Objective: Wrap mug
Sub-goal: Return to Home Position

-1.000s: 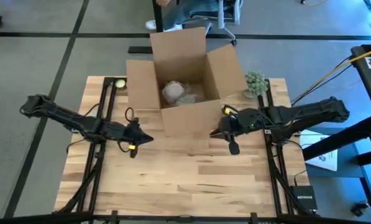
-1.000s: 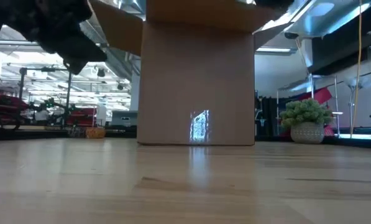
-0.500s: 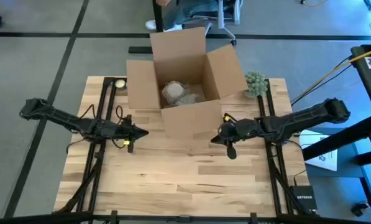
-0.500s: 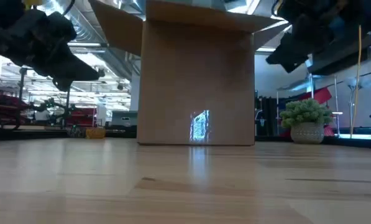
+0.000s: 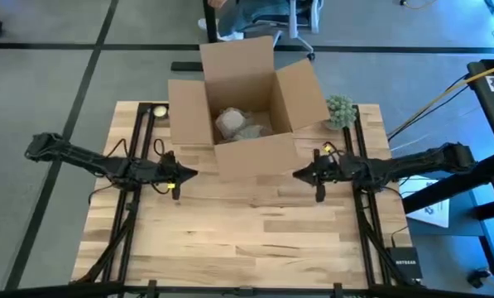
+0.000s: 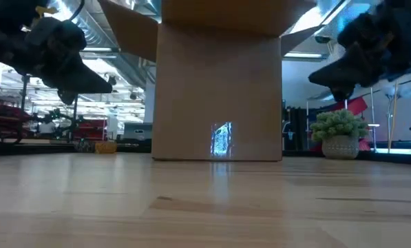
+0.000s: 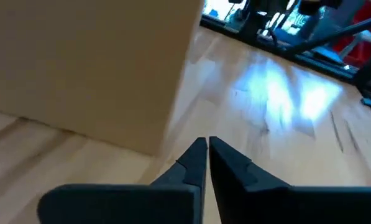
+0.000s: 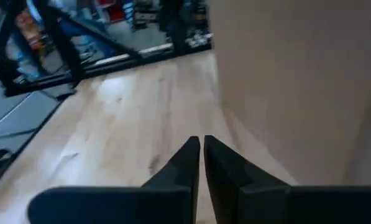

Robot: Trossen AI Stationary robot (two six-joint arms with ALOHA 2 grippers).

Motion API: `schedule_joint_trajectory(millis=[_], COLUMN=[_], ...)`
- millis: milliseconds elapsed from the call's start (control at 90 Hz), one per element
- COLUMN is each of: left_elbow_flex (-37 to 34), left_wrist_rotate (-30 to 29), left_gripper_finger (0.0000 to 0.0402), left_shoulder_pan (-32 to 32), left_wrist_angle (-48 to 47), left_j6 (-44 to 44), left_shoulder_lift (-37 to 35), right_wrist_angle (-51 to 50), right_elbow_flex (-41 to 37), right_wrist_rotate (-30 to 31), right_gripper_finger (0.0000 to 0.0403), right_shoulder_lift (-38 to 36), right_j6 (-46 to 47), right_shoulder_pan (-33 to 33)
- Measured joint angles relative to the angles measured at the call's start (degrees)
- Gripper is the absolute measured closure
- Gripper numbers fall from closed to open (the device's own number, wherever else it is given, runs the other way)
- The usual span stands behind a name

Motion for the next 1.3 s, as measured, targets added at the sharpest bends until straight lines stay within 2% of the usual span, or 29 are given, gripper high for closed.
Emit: schedule_joint_trajectory(millis=[111,322,489,600,744,889,967,1078,1300], left_elbow_flex=[0.0,-1.3,-6.2,-6.5,-6.5,-6.5,-6.5,-6.5,-6.5], left_wrist_rotate=[0.1,0.2,2.5,3.9,14.4,16.3,19.3,24.1,21.2], left_gripper_finger=[0.0402,0.0402,0.0402,0.0402,0.0402,0.0402,0.0402,0.0402,0.0402], left_shoulder_pan=[0.0,-0.2,-0.8,-0.1,3.4,9.2,11.8,13.8,15.0], left_wrist_angle=[1.3,3.6,10.3,8.9,5.8,-1.7,-4.8,-5.6,-5.3], left_j6=[2.8,4.8,8.1,10.3,14.8,13.3,13.5,14.1,18.5], left_shoulder_lift=[-1.3,-5.4,-12.4,-17.7,-24.0,-30.3,-33.5,-33.6,-33.6], right_wrist_angle=[-0.3,-11.8,-19.8,-22.3,-22.3,-22.4,-22.5,-22.5,-22.7], right_elbow_flex=[-3.5,-3.5,-3.5,-3.5,-3.5,-3.5,-3.5,-3.5,-3.5], right_wrist_rotate=[0.0,2.0,2.2,3.0,4.2,3.5,3.2,3.1,2.0], right_gripper_finger=[0.0393,0.0393,0.0393,0.0393,0.0393,0.0393,0.0393,0.0393,0.0393], right_shoulder_lift=[-7.0,-19.2,-30.6,-37.2,-37.0,-36.7,-36.7,-36.7,-36.7], right_j6=[-1.3,-2.4,-3.2,-3.9,-5.1,-5.0,-5.1,-4.9,-4.2], right_shoulder_pan=[-0.1,0.0,0.0,0.0,-0.1,-0.1,0.0,0.0,0.0])
